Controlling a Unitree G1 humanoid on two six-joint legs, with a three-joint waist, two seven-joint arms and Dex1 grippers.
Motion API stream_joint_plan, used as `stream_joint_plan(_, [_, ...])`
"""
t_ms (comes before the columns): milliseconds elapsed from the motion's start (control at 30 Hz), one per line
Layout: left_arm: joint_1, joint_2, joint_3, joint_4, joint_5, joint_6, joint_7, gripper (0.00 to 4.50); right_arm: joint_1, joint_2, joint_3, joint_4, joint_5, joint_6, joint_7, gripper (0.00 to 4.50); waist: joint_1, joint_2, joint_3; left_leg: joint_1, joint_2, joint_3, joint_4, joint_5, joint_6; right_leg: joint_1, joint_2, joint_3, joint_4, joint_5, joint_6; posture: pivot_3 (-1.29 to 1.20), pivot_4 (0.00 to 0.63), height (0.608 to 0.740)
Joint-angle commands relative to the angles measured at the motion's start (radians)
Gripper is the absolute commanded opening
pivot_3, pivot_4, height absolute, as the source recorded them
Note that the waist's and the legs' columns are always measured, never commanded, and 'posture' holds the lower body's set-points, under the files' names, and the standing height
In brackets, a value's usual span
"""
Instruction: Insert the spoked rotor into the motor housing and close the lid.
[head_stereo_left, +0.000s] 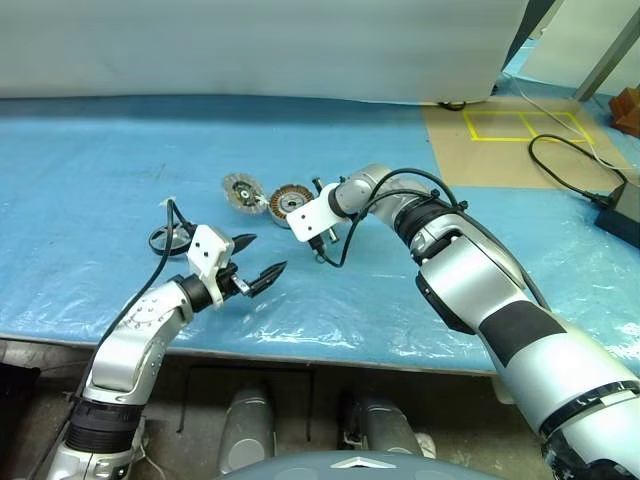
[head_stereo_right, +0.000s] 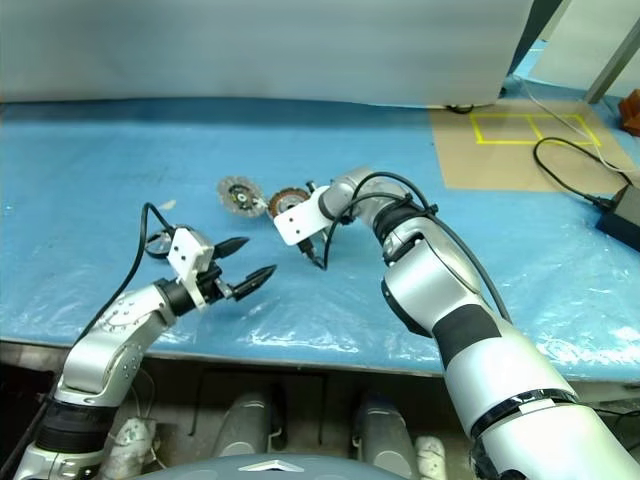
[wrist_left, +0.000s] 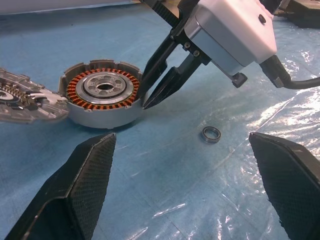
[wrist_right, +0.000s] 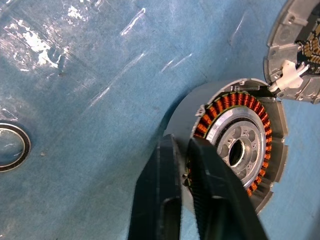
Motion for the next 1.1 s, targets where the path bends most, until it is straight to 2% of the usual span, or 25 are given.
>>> stream_joint_plan(33, [-0.013,-0.004,-0.004,-0.033,0.001,-0.014,0.001,4.50,-0.029,0.001,-0.026,-0.012,0.031,-0.006,0.037,0.02,0.000,0.000,0.000,-0.001,0.000,0.000,0.000,0.000,0.000,-0.001,0.000,0.000,0.000,0.000,0.000,0.00,0.150,0.740])
stream_joint_plan(233, [-0.018,-0.015,-0.019,-0.025,0.014,-0.021,0.001,4.50,-0.045,0.024,-0.076,-0.017,0.084,0.018,0.108,0.02,0.000,0.000,0.000,-0.002,0.000,0.000,0.000,0.000,0.000,-0.002,0.000,0.000,0.000,0.000,0.000,0.00,0.150,0.740])
stream_joint_plan(333, [-0.020,-0.017,-0.019,-0.026,0.018,-0.021,0.000,4.50,-0.054,0.046,-0.140,-0.018,0.152,0.074,0.176,0.02,-0.001,0.001,0.000,-0.002,0.000,0.000,0.000,0.000,0.000,-0.002,0.000,0.000,0.000,0.000,0.000,0.00,0.150,0.740])
stream_joint_plan(467, [-0.018,-0.018,-0.017,-0.023,0.023,-0.024,-0.001,4.50,-0.085,0.091,-0.267,-0.019,0.278,0.267,0.307,0.02,-0.001,0.001,0.001,-0.002,0.001,0.000,0.000,0.000,0.000,-0.002,0.000,0.000,0.000,0.000,0.000,0.00,0.150,0.740])
stream_joint_plan(600, [-0.016,-0.020,-0.018,-0.023,0.025,-0.027,-0.001,4.50,-0.119,0.141,-0.377,-0.023,0.390,0.542,0.411,0.02,0.000,0.001,0.001,-0.003,0.001,0.000,0.000,0.000,0.000,-0.003,0.000,-0.001,0.000,0.000,0.000,0.00,0.150,0.740])
stream_joint_plan(1000, [-0.018,-0.019,-0.008,-0.016,0.012,-0.024,-0.010,4.50,-0.105,0.185,-0.349,-0.061,0.378,0.931,0.447,0.02,0.006,0.002,0.001,-0.003,0.001,0.000,0.000,0.000,0.000,-0.003,0.000,-0.001,0.000,0.000,0.000,0.00,0.150,0.740])
stream_joint_plan(1100, [-0.015,-0.018,-0.007,-0.014,0.008,-0.024,-0.015,4.50,-0.120,0.187,-0.343,-0.087,0.387,1.030,0.509,0.02,0.006,0.002,0.001,-0.003,0.001,0.000,0.000,0.000,0.000,-0.003,0.000,-0.001,0.000,0.000,0.000,0.00,0.150,0.740])
